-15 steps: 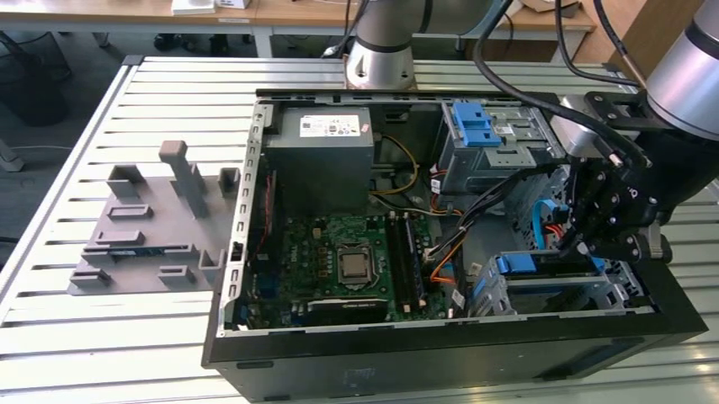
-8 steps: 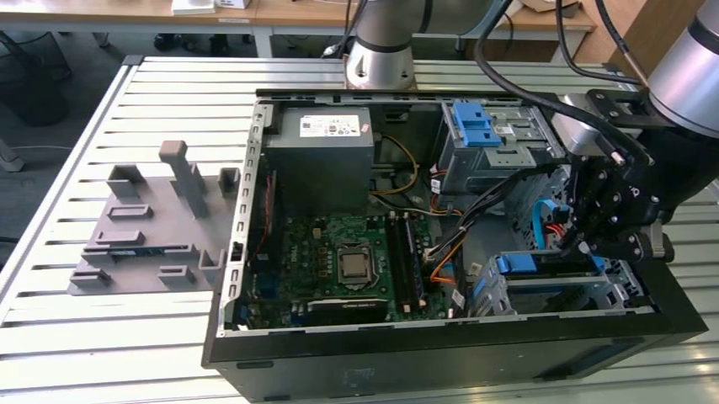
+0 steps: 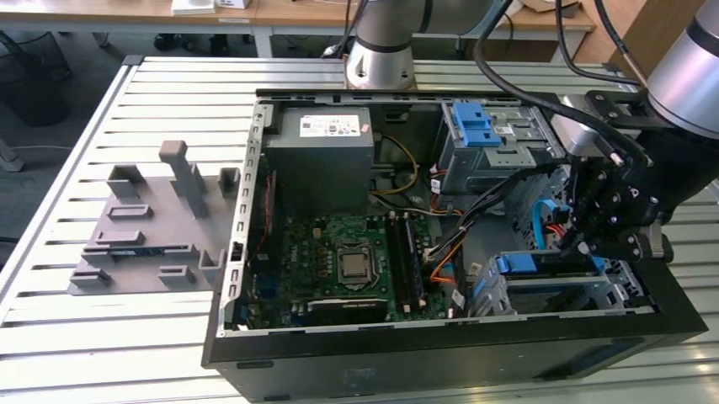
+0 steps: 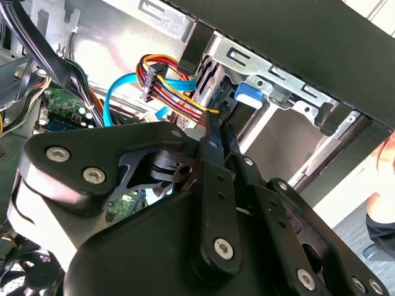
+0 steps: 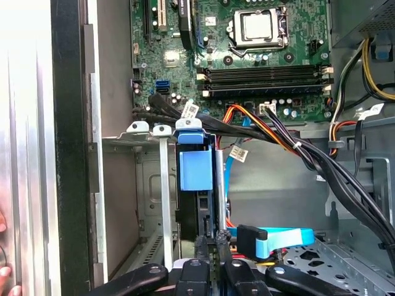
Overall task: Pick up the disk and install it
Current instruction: 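Insert the first disk wire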
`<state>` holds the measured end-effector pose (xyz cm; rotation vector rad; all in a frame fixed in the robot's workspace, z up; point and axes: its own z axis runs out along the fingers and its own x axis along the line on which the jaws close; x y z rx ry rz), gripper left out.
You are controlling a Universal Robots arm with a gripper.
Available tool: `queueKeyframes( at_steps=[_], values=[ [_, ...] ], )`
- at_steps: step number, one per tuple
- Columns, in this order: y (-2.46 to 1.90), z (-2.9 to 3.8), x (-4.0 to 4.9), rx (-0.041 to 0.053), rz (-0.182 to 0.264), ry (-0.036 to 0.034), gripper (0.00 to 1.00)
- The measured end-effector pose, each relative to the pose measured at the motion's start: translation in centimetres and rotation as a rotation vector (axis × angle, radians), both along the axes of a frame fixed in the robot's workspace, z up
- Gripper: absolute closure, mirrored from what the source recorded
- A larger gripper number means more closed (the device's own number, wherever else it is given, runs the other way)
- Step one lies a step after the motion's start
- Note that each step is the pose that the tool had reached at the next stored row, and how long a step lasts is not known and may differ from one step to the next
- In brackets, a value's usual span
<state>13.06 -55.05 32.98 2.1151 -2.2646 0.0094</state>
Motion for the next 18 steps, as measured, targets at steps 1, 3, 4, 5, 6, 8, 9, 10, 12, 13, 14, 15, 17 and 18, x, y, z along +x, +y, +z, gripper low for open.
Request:
queueKeyframes(
  at_steps=[1, 3, 4, 5, 6, 8, 9, 10, 12, 13, 14, 15, 17, 18],
  values=[
    [0.0, -0.01, 0.0, -0.0002, 0.0, 0.0, 0.84],
    [0.0, -0.04, 0.0, 0.0, 0.0, 0.0, 0.83],
    [0.0, -0.05, 0.0, 0.0001, 0.0, 0.0001, 0.83],
    [0.0, -0.04, 0.0, 0.0, 0.0, 0.0, 0.76],
    [0.0, -0.05, 0.0, 0.0, 0.0, 0.0, 0.76],
    [0.0, -0.02, 0.0, 0.0001, 0.0, 0.0, 0.76],
    [0.0, 0.07, 0.0, 0.0001, 0.0, 0.0, 0.76],
    [0.0, 0.23, 0.0, 0.0002, 0.0, 0.0, 0.76],
    [0.0, 0.56, 0.0, 0.0, 0.0, 0.0, 0.76],
    [0.0, 0.69, 0.0, 0.0, 0.0, 0.0, 0.76],
    [0.0, 0.8, 0.0, 0.0, 0.0, 0.0, 0.76],
    [0.0, 0.91, 0.0, -0.0001, 0.0, 0.0, 0.76],
    [0.0, 1.0, 0.0, 0.0003, 0.0, 0.0, 0.78],
    [0.0, 1.0, 0.0, 0.0004, 0.0, 0.0, 0.84]
  ],
)
